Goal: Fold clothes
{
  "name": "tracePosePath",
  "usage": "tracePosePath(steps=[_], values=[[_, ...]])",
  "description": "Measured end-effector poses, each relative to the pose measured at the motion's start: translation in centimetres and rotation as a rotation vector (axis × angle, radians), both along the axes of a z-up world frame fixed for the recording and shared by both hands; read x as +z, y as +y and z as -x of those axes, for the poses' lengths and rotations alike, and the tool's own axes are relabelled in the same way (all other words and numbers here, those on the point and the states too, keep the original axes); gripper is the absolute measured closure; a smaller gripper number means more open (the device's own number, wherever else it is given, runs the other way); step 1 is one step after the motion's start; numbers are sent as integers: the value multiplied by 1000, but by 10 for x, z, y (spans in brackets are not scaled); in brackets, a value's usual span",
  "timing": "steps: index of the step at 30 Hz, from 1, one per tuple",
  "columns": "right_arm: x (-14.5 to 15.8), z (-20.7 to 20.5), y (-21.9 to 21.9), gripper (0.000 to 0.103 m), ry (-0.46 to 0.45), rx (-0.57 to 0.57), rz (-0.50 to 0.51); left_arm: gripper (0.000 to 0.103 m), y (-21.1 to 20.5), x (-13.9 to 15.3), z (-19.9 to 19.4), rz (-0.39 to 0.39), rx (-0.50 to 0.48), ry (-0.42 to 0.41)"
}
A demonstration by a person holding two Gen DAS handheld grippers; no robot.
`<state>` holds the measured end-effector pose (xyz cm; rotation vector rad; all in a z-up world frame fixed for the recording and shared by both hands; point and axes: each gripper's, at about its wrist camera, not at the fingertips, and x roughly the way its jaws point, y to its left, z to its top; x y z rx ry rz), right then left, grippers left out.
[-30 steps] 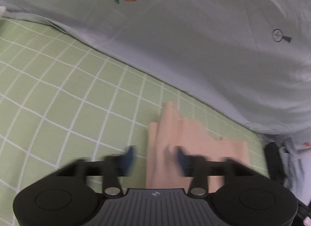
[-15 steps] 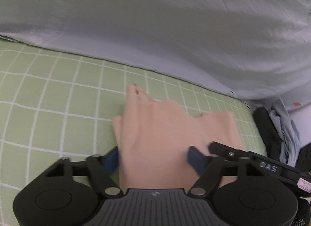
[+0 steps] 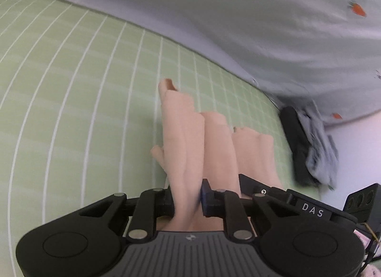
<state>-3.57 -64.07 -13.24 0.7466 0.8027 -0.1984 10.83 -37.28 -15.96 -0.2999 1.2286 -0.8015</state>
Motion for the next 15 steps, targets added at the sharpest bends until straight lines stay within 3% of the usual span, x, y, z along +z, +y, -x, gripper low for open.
tracePosePath(steps=[7, 15], values=[[26, 80, 26, 78, 10, -100, 49, 83, -3, 4, 60, 38, -116, 31], [28, 184, 8, 78, 18, -313, 28, 83, -64, 7, 125, 39, -303, 16]])
